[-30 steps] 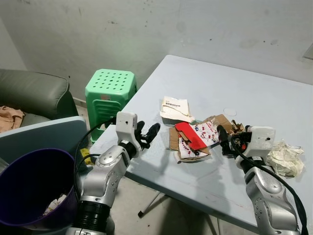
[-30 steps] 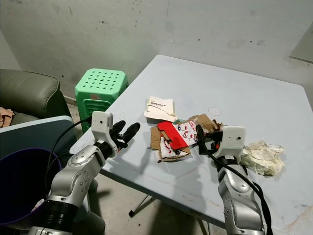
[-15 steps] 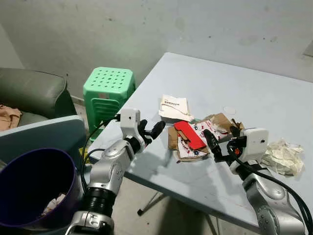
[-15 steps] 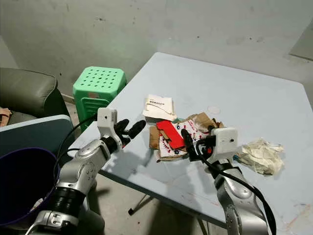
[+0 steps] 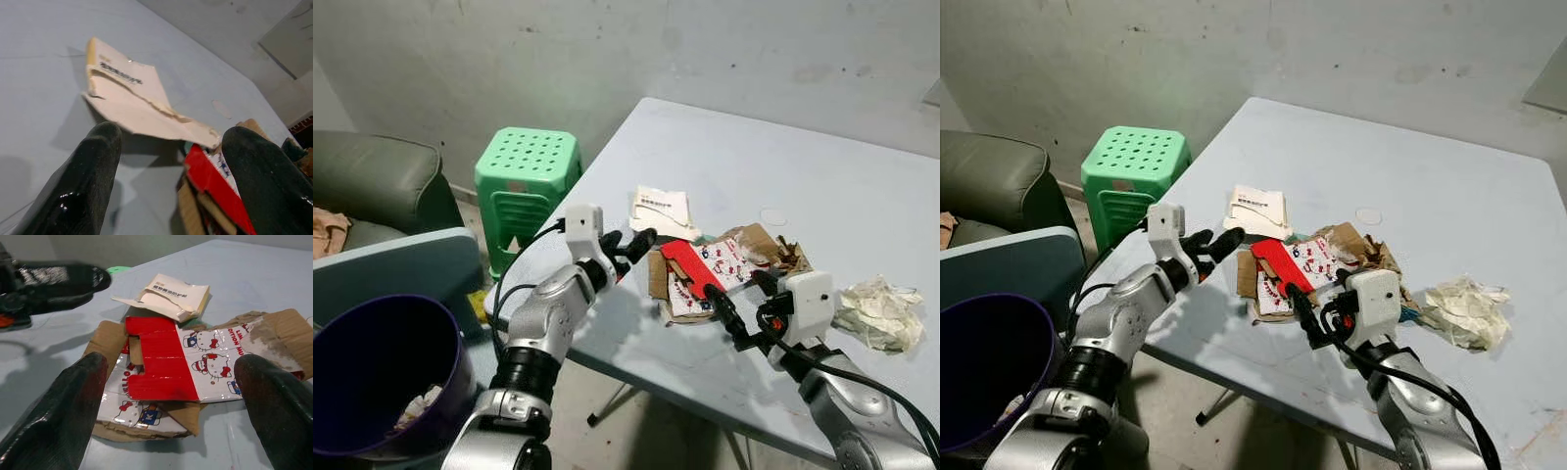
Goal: Picking trash to rubbish bin
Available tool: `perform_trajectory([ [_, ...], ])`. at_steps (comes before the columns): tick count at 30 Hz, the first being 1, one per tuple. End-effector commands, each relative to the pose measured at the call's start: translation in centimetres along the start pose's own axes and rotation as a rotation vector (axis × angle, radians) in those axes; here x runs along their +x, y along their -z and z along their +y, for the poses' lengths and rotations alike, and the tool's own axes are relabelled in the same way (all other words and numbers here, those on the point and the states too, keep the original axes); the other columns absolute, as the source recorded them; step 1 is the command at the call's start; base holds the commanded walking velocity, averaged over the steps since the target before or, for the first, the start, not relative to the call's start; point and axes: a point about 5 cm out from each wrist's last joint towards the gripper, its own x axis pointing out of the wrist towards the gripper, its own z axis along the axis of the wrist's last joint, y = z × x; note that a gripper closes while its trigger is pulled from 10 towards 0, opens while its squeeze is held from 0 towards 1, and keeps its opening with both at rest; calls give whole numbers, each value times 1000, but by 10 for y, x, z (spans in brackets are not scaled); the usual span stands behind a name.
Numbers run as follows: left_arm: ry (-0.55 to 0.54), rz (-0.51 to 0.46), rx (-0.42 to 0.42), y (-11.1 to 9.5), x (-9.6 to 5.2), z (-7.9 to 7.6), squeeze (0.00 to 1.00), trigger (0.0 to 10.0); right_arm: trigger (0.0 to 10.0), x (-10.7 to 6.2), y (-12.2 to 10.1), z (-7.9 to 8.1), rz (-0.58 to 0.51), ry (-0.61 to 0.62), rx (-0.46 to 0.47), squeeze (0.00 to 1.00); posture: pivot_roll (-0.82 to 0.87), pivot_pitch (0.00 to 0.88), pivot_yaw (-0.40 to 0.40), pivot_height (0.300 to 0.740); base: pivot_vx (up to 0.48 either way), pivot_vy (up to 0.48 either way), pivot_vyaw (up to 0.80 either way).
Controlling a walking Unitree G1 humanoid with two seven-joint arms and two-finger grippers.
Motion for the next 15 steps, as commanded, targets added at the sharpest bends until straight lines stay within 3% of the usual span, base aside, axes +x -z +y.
perform_trajectory([
  [1,33,13,-14,1,5,-7,0,10000,10000,-3,-2,3,2,-22,-6,0,-69,111,-45,740,0,0,0],
  [7,73,60,-41,8,9,-18,0,10000,10000,-4,-3,2,10,-15,-3,0,-71,112,-42,740,0,0,0],
  [15,67,85,-55,18,4,-16,0,10000,10000,-5,-2,2,17,-8,0,0,-63,109,-43,740,0,0,0],
])
